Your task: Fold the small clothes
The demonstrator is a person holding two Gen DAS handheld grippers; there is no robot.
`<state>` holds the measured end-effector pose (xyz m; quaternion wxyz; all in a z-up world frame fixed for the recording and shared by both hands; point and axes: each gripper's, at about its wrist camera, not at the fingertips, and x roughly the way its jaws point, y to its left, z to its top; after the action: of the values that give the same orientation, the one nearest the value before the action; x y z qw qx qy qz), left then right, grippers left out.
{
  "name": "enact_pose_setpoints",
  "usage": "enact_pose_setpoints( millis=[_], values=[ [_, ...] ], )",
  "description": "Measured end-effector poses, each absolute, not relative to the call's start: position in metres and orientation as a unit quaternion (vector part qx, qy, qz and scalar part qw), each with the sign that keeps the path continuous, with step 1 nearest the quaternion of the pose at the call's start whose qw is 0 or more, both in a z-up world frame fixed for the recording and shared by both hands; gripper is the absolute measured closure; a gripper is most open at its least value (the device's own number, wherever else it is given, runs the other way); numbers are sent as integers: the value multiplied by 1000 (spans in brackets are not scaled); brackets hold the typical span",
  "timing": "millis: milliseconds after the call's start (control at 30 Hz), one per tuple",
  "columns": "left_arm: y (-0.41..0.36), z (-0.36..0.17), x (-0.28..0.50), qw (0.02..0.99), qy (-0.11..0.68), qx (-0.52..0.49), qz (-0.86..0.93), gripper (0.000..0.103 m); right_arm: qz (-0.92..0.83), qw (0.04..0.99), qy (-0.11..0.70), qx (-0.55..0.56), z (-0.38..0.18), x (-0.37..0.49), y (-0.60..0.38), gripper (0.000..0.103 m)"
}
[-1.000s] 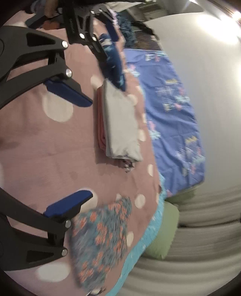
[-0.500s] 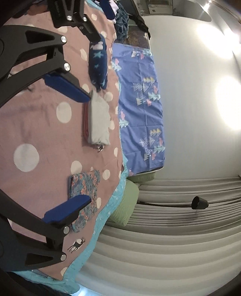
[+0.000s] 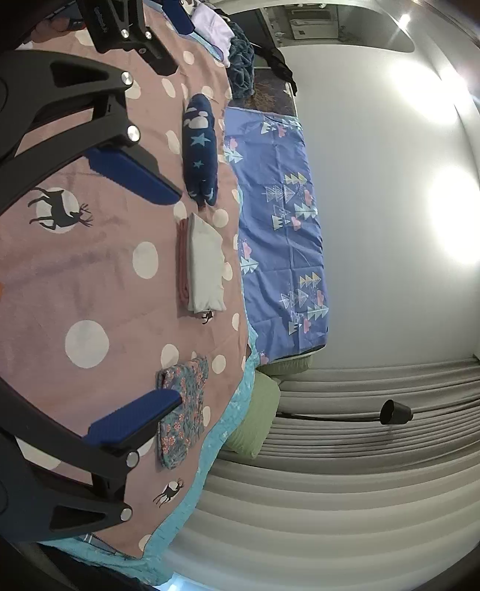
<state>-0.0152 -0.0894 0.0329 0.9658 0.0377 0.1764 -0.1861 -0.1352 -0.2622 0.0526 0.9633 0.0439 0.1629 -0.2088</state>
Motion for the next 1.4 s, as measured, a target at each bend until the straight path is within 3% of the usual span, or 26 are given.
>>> enact_pose_setpoints(
  millis=[1400],
  values=[
    [-85,6,-26,961,203,71,-172,1,-214,958,190,30,29,-121,-245,2]
  ],
)
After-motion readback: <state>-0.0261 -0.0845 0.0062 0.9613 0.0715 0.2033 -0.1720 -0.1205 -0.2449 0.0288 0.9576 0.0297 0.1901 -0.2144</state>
